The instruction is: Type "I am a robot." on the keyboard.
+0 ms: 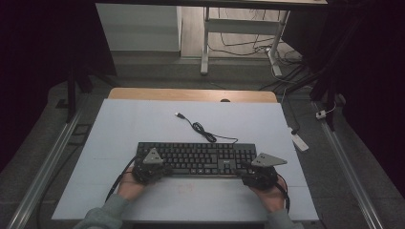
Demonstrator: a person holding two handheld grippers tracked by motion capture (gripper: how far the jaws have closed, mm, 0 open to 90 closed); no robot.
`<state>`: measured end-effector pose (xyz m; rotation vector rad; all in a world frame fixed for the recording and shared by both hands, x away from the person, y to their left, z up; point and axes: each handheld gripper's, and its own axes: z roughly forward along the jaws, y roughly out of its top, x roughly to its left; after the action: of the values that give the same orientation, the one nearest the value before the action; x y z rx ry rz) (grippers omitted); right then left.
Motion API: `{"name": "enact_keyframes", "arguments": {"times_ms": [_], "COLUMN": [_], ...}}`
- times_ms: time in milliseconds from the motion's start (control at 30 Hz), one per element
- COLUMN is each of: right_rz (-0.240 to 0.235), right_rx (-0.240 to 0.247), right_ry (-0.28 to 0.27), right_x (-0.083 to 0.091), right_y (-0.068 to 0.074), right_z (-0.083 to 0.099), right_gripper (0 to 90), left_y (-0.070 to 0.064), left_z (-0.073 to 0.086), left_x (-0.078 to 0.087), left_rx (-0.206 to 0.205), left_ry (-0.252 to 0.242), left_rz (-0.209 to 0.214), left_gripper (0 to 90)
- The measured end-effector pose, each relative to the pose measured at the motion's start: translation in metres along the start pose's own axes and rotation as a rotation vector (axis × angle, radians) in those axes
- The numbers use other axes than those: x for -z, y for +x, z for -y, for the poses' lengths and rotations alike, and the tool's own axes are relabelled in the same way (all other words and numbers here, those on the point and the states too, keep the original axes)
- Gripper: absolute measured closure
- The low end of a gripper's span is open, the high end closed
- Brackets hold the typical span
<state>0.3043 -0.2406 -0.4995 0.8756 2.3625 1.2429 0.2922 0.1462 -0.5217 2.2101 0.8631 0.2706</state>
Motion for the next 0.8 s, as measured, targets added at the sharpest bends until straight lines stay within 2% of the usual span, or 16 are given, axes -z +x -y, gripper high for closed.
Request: {"name": "enact_keyframes", "arguments": {"times_ms": [333, 400, 433, 533, 633, 800], "right_rz": [0.001, 0.003, 0.004, 0.003, 0.011, 0.005], "right_rx": [0.000, -0.002, -0.003, -0.001, 0.002, -0.006], "right_ry": [0.006, 0.004, 0.001, 0.002, 0.009, 0.000], "right_x": [0.000, 0.001, 0.002, 0.002, 0.002, 0.003], "right_y": [-0.002, -0.002, -0.002, -0.003, -0.003, -0.004], "right_z": [0.001, 0.001, 0.001, 0.001, 0.001, 0.001], "right_gripper": [54.8, 54.7, 54.6, 54.3, 54.0, 53.7], "left_y": [-0.001, 0.000, 0.001, 0.004, 0.006, 0.010], "left_z": [0.002, 0.001, 0.001, 0.000, 0.001, 0.001], "left_x": [-0.005, -0.003, 0.002, 0.010, 0.012, 0.016], "left_rx": [0.013, 0.019, 0.038, 0.066, 0.081, 0.094], "left_ry": [0.011, -0.002, -0.041, -0.090, -0.102, -0.115], "left_rz": [-0.018, -0.025, -0.022, -0.035, -0.039, -0.021], "left_gripper": [89.0, 89.0, 89.0, 88.8, 86.2, 80.9]}}
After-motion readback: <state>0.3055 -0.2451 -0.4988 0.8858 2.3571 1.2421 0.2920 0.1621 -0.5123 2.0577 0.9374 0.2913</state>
